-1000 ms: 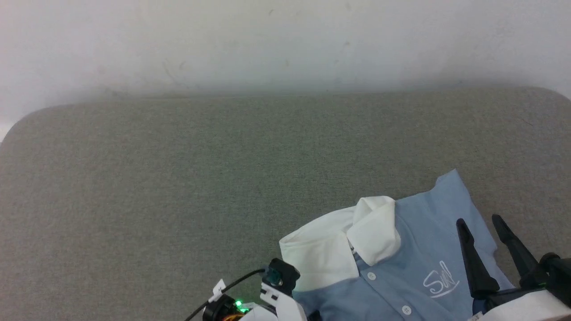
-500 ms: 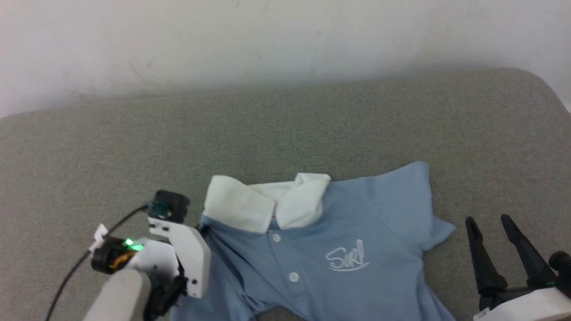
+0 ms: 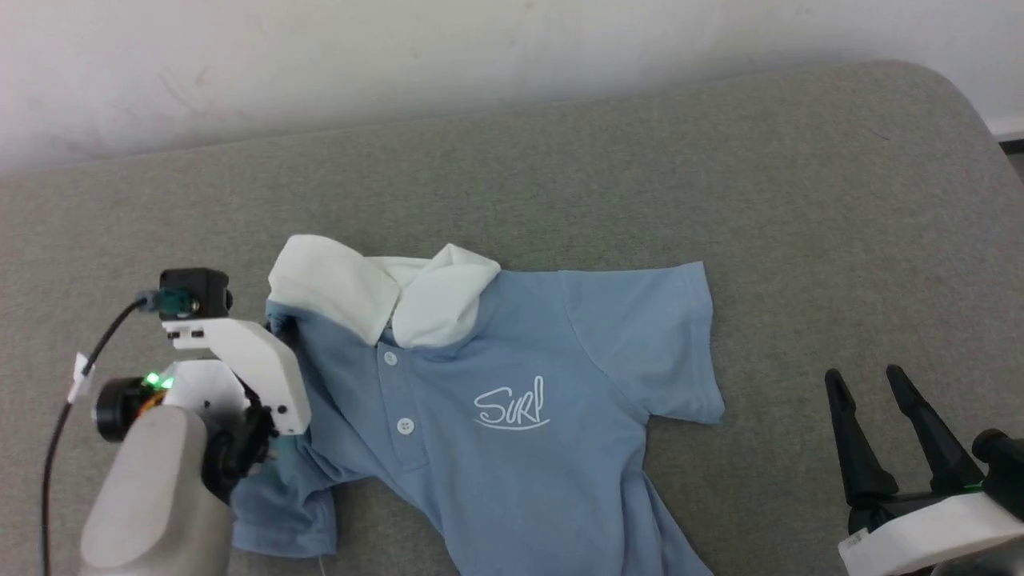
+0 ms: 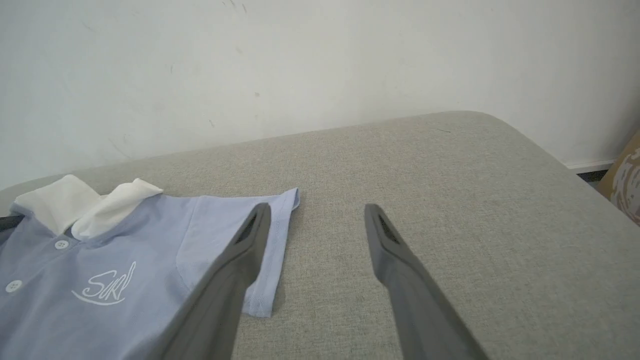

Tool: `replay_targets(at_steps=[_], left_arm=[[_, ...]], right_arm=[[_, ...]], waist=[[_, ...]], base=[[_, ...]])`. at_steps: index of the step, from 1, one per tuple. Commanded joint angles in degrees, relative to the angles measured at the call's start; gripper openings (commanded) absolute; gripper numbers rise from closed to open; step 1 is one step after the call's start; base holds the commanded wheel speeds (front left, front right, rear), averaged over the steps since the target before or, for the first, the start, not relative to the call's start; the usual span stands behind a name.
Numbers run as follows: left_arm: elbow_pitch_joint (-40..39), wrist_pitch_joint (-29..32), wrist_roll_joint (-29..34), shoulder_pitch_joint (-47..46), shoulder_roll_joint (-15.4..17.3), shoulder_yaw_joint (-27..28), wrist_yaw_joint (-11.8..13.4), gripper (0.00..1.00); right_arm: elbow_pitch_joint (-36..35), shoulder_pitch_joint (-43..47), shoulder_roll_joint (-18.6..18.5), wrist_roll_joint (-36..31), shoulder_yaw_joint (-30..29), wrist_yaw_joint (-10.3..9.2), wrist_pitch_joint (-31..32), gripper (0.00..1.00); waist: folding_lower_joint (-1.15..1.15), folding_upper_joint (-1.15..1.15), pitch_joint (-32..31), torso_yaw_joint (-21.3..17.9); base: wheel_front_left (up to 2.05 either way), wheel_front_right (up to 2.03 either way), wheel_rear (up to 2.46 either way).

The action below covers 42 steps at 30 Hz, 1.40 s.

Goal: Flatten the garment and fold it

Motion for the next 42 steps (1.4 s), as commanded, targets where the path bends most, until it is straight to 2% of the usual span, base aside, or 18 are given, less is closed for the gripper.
replay_targets(at_steps=[1, 6, 12, 16, 21, 24, 28, 34, 42], left_arm=[[0.59, -2.14, -1.33, 1.02, -1.18, 0.98, -0.19, 1.00], [-1.31, -12.83, -4.51, 6.73, -4.39, 4.50, -0.31, 1.00], [-9.66, -29.82, 2.07, 14.81, -5.21, 3.89, 2.43, 1.00], [-13.51, -37.31, 6.31, 19.32, -5.35, 3.55, 4.96, 1.00], [-18.81, -39.38, 10.14, 23.22, -6.73, 4.01, 7.47, 1.00], [-23.18, -39.45, 11.56, 24.63, -7.96, 5.10, 7.81, 1.00], [-25.95, -39.46, 12.29, 25.58, -10.09, 5.85, 7.19, 1.00], [-27.06, -39.47, 12.76, 24.42, -12.53, 5.85, 5.73, 1.00], [-26.77, -39.48, 13.43, 22.80, -14.03, 6.07, 4.30, 1.00]], right_arm=[[0.43, -0.65, -0.20, 0.22, -0.08, -0.04, -0.48, 1.00], [1.14, -0.17, -0.13, 0.13, -0.72, -0.04, -0.38, 1.00], [0.90, 0.93, -0.27, 0.33, -1.20, -0.04, 0.88, 1.00], [3.00, 0.18, -1.75, 1.79, -0.39, -0.04, 3.30, 1.00], [8.90, -3.74, -4.60, 5.14, 0.09, -0.04, 6.22, 1.00], [14.31, -8.13, -6.45, 8.16, 0.31, -0.04, 8.53, 1.00], [22.95, -16.10, -9.66, 13.07, 1.97, -0.04, 12.92, 1.00], [34.10, -28.47, -13.89, 18.92, 7.61, -0.04, 21.74, 1.00], [47.55, -38.83, -15.63, 23.26, 14.60, -0.04, 31.96, 1.00]], waist=[[-0.01, 0.00, -0.26, -0.30], [-0.01, 0.00, -2.81, 0.78], [-0.01, 0.00, -5.37, 3.51], [-0.01, 0.00, -5.73, 5.08], [-0.01, 0.00, -5.13, 7.29], [-0.01, 0.00, -4.23, 8.50], [-0.01, 0.00, -2.42, 10.49], [-0.01, 0.00, 0.90, 13.46], [-0.01, 0.00, 3.91, 15.29]], base=[[0.00, 0.00, 0.00], [0.00, 0.00, 0.00], [0.00, 0.00, 0.00], [0.00, 0.00, 0.00], [0.00, 0.00, 0.00], [0.00, 0.00, 0.00], [0.00, 0.00, 0.00], [0.00, 0.00, 0.00], [0.00, 0.00, 0.00]])
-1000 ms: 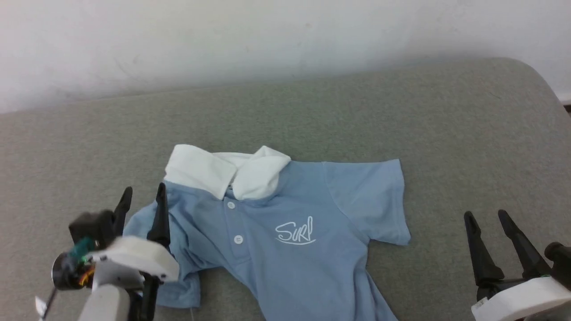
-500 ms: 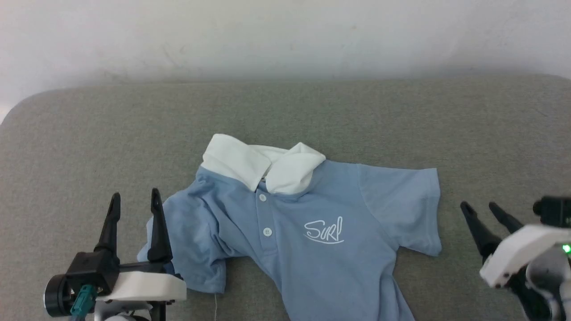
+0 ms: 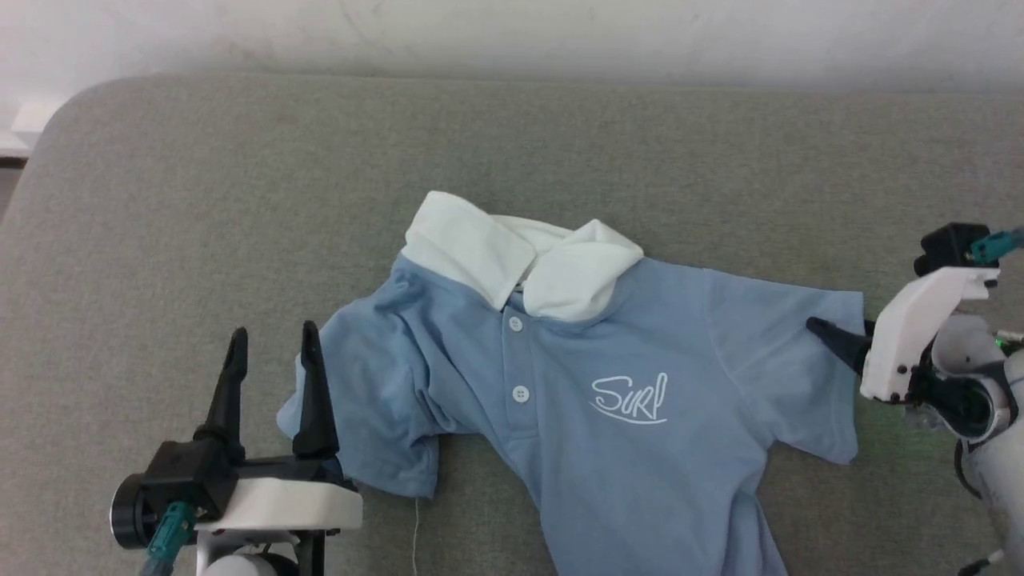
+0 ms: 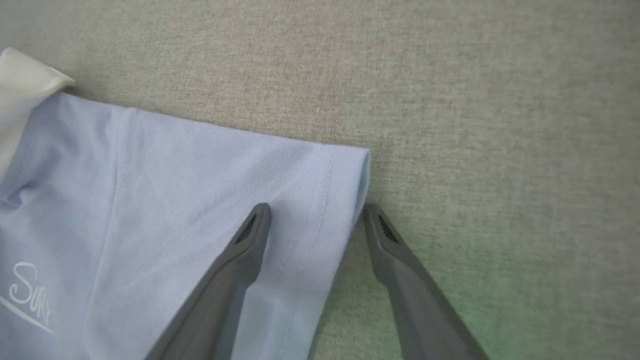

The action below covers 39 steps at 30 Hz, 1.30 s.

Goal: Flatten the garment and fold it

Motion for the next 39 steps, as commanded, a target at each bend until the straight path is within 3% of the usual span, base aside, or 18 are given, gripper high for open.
replay_targets(at_steps=[1, 2, 3, 5, 6, 7, 11, 15, 20, 25, 31, 32, 34, 37, 39], left_arm=[[0.45, -0.27, 0.51, -1.04, -0.27, 0.19, -0.50, 1.00], [0.68, -0.27, 0.64, -1.13, -0.34, 0.22, -0.70, 1.00], [1.03, -0.27, 0.78, -1.15, -0.39, 0.23, -0.89, 1.00], [1.59, -0.27, 0.94, -1.24, -0.46, 0.39, -1.37, 1.00], [1.59, -0.27, 0.94, -1.24, -0.46, 0.39, -1.37, 1.00], [1.77, -0.27, 0.97, -1.30, -0.47, 0.52, -1.75, 1.00], [3.67, -0.27, -0.36, -1.95, 0.14, 1.19, -4.54, 1.00], [8.07, 5.17, -2.71, -4.84, 3.21, 1.75, -7.27, 1.00], [14.05, 20.98, -6.80, -8.45, 8.36, 1.99, -9.47, 1.00], [19.30, 36.81, -11.92, -9.51, 13.10, 2.33, -10.53, 1.00], [22.24, 54.95, -16.58, -9.01, 14.92, -1.19, -11.05, 1.00], [21.91, 57.00, -17.46, -9.05, 14.49, -1.74, -11.09, 0.60], [20.88, 60.16, -18.90, -9.03, 13.91, -3.07, -11.20, 0.00], [18.65, 61.75, -20.20, -9.30, 13.50, -4.16, -11.30, 0.00], [16.39, 59.69, -19.17, -10.18, 14.40, -4.18, -11.33, 0.00]], right_arm=[[2.46, -1.02, 0.21, 0.81, 2.36, -0.04, 2.82, 1.00], [3.60, -1.19, 0.25, 1.36, 3.51, -0.04, 4.64, 0.87], [4.56, -1.23, 0.30, 1.90, 4.55, -0.04, 6.40, 0.45], [5.89, -1.21, 0.45, 2.90, 6.18, -0.04, 9.21, 0.08], [5.89, -1.21, 0.45, 2.90, 6.18, -0.04, 9.21, 0.08], [6.28, -1.23, 0.65, 3.60, 6.65, -0.04, 10.33, 0.00], [4.03, -2.11, -0.96, 3.99, 7.97, -0.04, 8.85, 0.00], [-0.65, -1.96, -3.34, 4.13, 8.10, -0.04, 4.91, 0.00], [-6.03, 0.08, -5.24, 4.01, 8.76, -0.04, 4.47, 0.00], [-9.44, 2.14, -4.78, 4.42, 9.09, -0.04, 4.98, 0.00], [-10.91, 3.65, -4.14, 4.87, 8.59, -0.04, 4.95, 0.00], [-10.95, 3.71, -4.08, 4.89, 8.48, -0.04, 4.82, 0.00], [-11.18, 3.71, -3.96, 4.73, 8.21, -0.04, 4.02, 0.00], [-12.09, 3.34, -4.18, 3.88, 8.12, -0.04, 1.78, 0.00], [-12.97, 2.83, -4.53, 3.12, 7.94, -0.04, -0.58, 0.00]], waist=[[-0.01, 0.00, 1.47, 1.45], [-0.01, 0.00, 1.49, 1.55], [-0.01, 0.00, 1.42, 1.60], [-0.01, 0.00, 1.22, 1.43], [-0.01, 0.00, 1.22, 1.43], [-0.01, 0.00, 1.01, 1.18], [-0.01, 0.00, 0.02, 0.18], [-0.01, 0.00, -1.47, -1.18], [-0.01, 0.00, -2.39, -3.56], [-0.01, 0.00, -2.13, -5.99], [-0.01, 0.00, -1.42, -7.23], [-0.01, 0.00, -1.36, -7.34], [-0.01, 0.00, -1.30, -7.53], [-0.01, 0.00, -1.70, -7.71], [-0.01, 0.00, -2.34, -7.73]], base=[[0.00, 0.00, 0.00], [0.00, 0.00, 0.00], [0.00, 0.00, 0.00], [0.00, 0.00, 0.00], [0.00, 0.00, 0.00], [0.00, 0.00, 0.00], [0.00, 0.00, 0.00], [0.00, 0.00, 0.00], [0.00, 0.00, 0.00], [0.00, 0.00, 0.00], [0.00, 0.00, 0.00], [0.00, 0.00, 0.00], [0.00, 0.00, 0.00], [0.00, 0.00, 0.00], [0.00, 0.00, 0.00]])
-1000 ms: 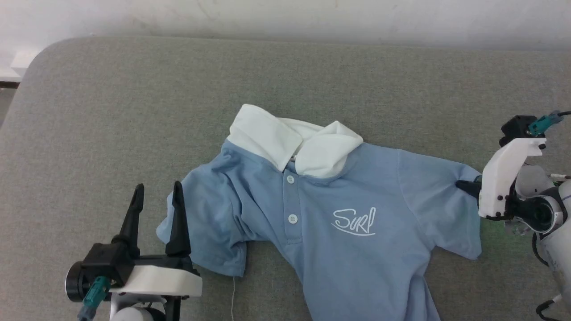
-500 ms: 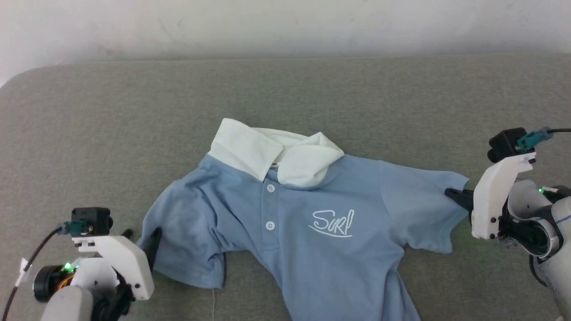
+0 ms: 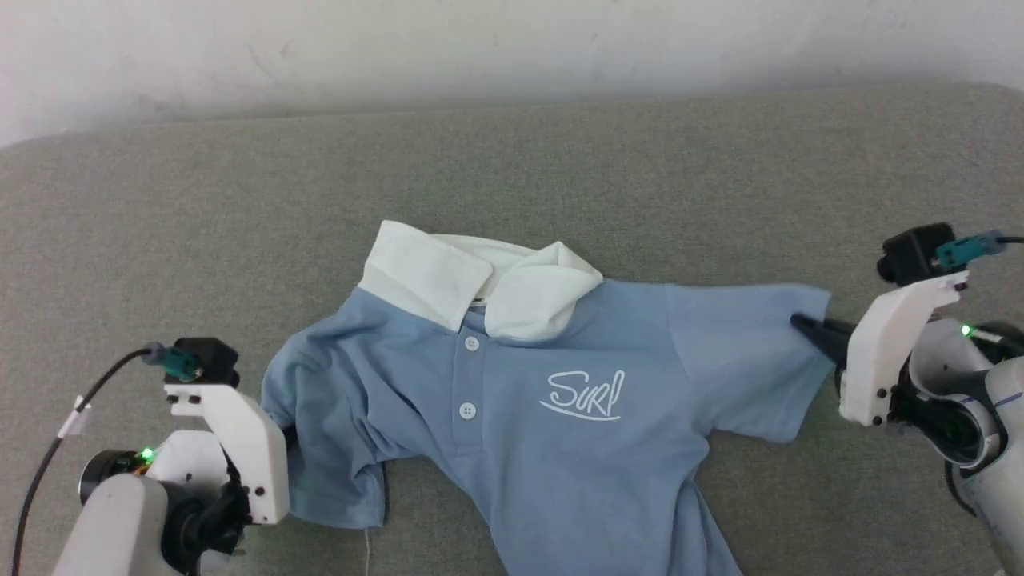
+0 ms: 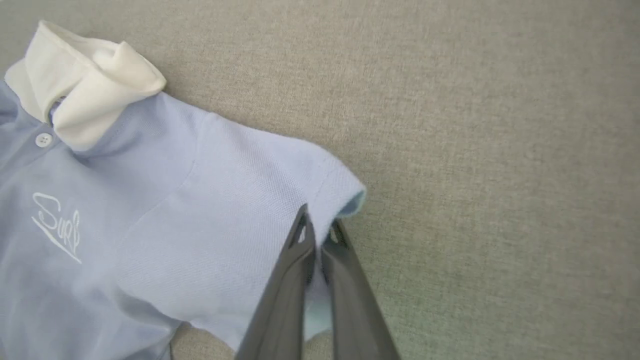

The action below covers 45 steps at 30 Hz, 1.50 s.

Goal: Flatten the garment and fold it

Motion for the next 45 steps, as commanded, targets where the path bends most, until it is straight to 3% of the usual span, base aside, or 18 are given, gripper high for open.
replay_targets(at_steps=[1, 8, 12, 17, 22, 29, 35, 45], left_arm=[[0.29, -0.84, 0.73, 1.24, -1.16, -1.51, -0.67, 0.00], [-4.62, -14.06, 9.68, -9.20, 3.34, 0.93, 2.29, 0.00], [-3.13, -19.05, 12.42, -19.22, 3.18, 1.06, 3.96, 0.00], [4.74, -24.86, 15.20, -33.33, 2.81, -0.69, 3.63, 0.00], [14.28, -34.45, 18.59, -47.28, 2.85, -1.88, 4.04, 0.00], [23.88, -45.88, 21.02, -63.40, 3.12, -2.38, 4.89, 0.00], [31.04, -50.02, 20.83, -67.74, 2.69, -3.26, 3.76, 0.00], [40.00, -54.00, 17.73, -62.71, 0.84, -3.70, 1.40, 0.00]], right_arm=[[-0.75, -0.56, -0.54, -0.86, -0.46, -0.04, -1.71, 0.00], [-2.64, -4.72, -3.17, -7.38, -5.43, -0.04, -11.12, 0.00], [-1.53, -10.59, -4.17, -11.04, -8.64, -0.04, -14.30, 0.00], [1.57, -21.81, -4.50, -15.95, -9.91, -0.04, -20.41, 0.00], [6.90, -35.55, -4.12, -20.57, -9.59, -0.04, -30.00, 0.00], [14.08, -50.69, -2.89, -23.30, -6.03, -0.04, -39.70, 0.00], [19.30, -54.80, -1.91, -20.80, 0.29, -0.04, -43.12, 0.00], [24.22, -51.18, 0.82, -12.21, 10.17, -0.04, -45.09, 0.00]], waist=[[0.00, 0.00, -0.77, 0.06], [0.00, 0.00, -3.37, 0.26], [0.00, 0.00, -3.25, -0.38], [0.00, 0.00, -0.67, -1.88], [0.00, 0.00, 2.96, -3.50], [0.00, 0.00, 7.54, -4.65], [0.00, 0.00, 10.43, -4.16], [0.00, 0.00, 12.73, -3.42]], base=[[0.00, 0.00, 0.00], [0.00, 0.00, 0.00], [0.00, 0.00, 0.00], [0.00, 0.00, 0.00], [0.00, 0.00, 0.00], [0.00, 0.00, 0.00], [0.00, 0.00, 0.00], [0.00, 0.00, 0.00]])
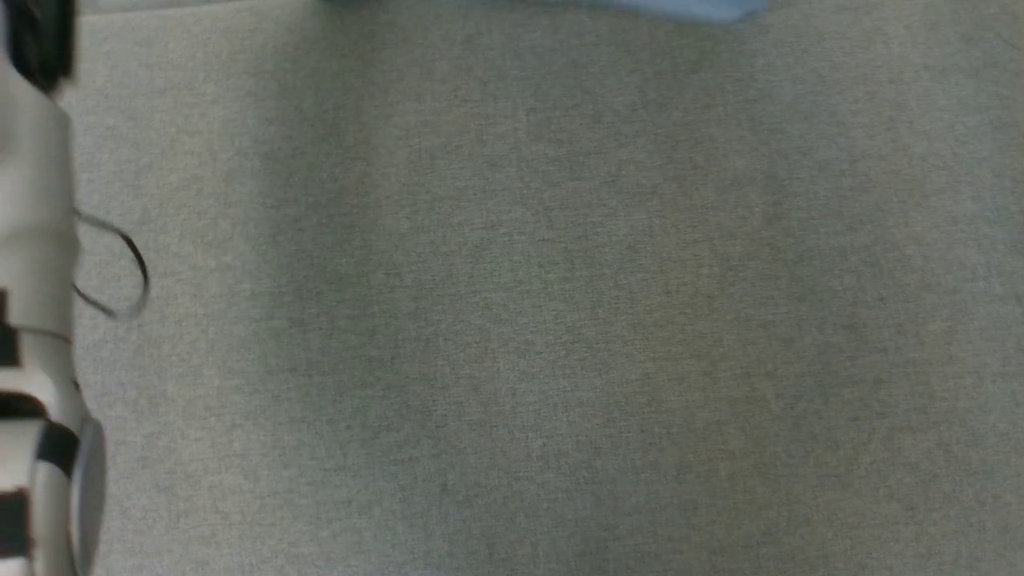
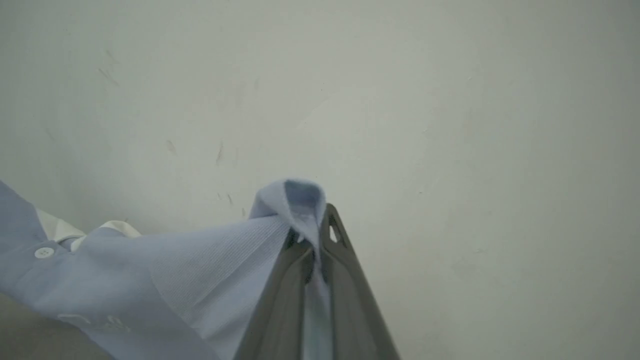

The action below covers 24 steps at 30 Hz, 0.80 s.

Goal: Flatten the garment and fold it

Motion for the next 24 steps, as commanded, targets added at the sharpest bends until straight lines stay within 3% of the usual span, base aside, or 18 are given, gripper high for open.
replay_targets(at_steps=[1, 7, 12, 15, 19, 24], left_arm=[[0.33, -0.70, -0.76, 1.25, -0.18, 0.10, -0.34, 0.00], [0.35, -3.02, -4.70, 12.36, -1.28, 1.11, -1.45, 0.00], [-6.27, -4.07, -8.00, 29.45, -2.35, 3.20, -0.50, 0.00], [-13.75, -3.45, -9.32, 41.79, -3.02, 4.34, 1.79, 0.00], [-27.38, 1.74, -10.05, 58.30, -4.54, 4.70, 6.57, 0.00], [-44.96, 10.21, -9.57, 76.67, -5.75, 4.88, 13.80, 0.00]], right_arm=[[0.16, 1.35, 0.04, 0.71, 0.58, -0.12, -0.40, 0.00], [-3.27, 11.32, -1.79, 7.93, 6.84, -0.12, -0.95, 0.00], [-10.96, 25.65, -5.16, 14.88, 9.37, -0.12, -0.23, 0.00], [-16.03, 35.57, -7.92, 18.05, 8.24, -0.12, 0.86, 0.00], [-22.27, 48.82, -11.27, 20.80, 3.71, -0.12, 2.86, 0.00], [-28.28, 64.69, -11.11, 21.53, -5.13, -0.12, 5.42, 0.00]], waist=[[-0.02, 0.00, -0.19, 0.20], [-0.02, 0.00, -4.00, 0.84], [-0.02, 0.00, -9.07, 1.05], [-0.02, 0.00, -11.65, 1.04], [-0.02, 0.00, -14.24, 1.51], [-0.02, 0.00, -16.09, 2.06]], base=[[0.00, 0.00, 0.00], [0.00, 0.00, 0.00], [0.00, 0.00, 0.00], [0.00, 0.00, 0.00], [0.00, 0.00, 0.00], [0.00, 0.00, 0.00]])
